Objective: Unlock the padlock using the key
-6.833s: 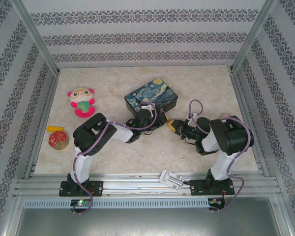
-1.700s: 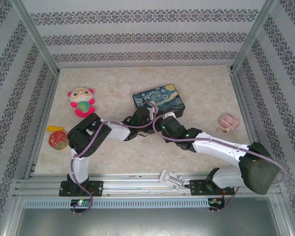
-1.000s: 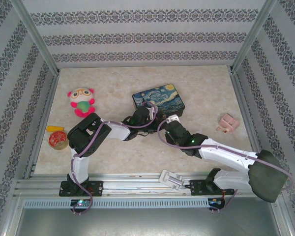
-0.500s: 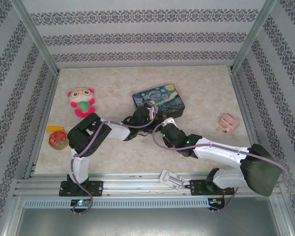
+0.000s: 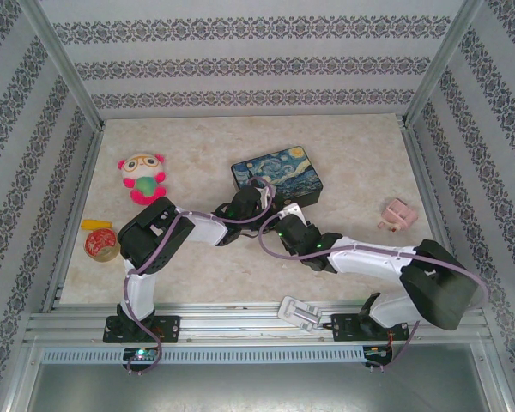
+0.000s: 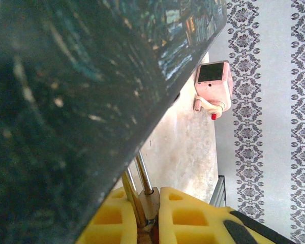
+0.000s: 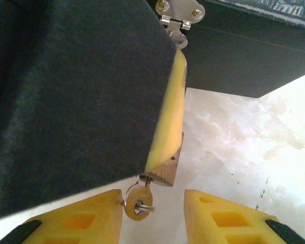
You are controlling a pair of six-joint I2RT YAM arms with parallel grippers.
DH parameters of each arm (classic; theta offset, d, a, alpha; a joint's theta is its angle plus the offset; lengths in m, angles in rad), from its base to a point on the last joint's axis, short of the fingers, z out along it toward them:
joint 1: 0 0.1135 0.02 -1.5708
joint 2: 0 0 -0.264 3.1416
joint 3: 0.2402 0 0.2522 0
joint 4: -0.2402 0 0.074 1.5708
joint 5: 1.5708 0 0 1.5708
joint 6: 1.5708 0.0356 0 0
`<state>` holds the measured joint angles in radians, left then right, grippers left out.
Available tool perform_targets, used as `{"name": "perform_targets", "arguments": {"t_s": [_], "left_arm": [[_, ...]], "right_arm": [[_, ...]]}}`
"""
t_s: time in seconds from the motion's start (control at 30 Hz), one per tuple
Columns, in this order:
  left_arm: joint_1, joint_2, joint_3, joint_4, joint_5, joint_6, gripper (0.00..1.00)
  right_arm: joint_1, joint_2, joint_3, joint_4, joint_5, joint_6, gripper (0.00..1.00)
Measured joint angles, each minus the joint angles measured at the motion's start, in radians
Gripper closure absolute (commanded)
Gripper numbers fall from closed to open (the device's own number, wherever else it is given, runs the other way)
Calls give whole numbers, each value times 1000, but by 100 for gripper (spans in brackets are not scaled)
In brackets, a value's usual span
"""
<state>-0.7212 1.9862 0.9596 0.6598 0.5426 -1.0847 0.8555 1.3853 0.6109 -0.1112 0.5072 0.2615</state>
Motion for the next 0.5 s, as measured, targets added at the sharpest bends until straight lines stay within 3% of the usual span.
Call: {"name": "perform_targets", "arguments": {"t_s": [0.23,0.5], "left_arm": [[2,1,0,3,6,-1,100],[2,9,0,23,3,-3,100]], "right_arm": [[-1,27,0,42,54,2,66],[-10,31,-14,79,36,5,86]]}}
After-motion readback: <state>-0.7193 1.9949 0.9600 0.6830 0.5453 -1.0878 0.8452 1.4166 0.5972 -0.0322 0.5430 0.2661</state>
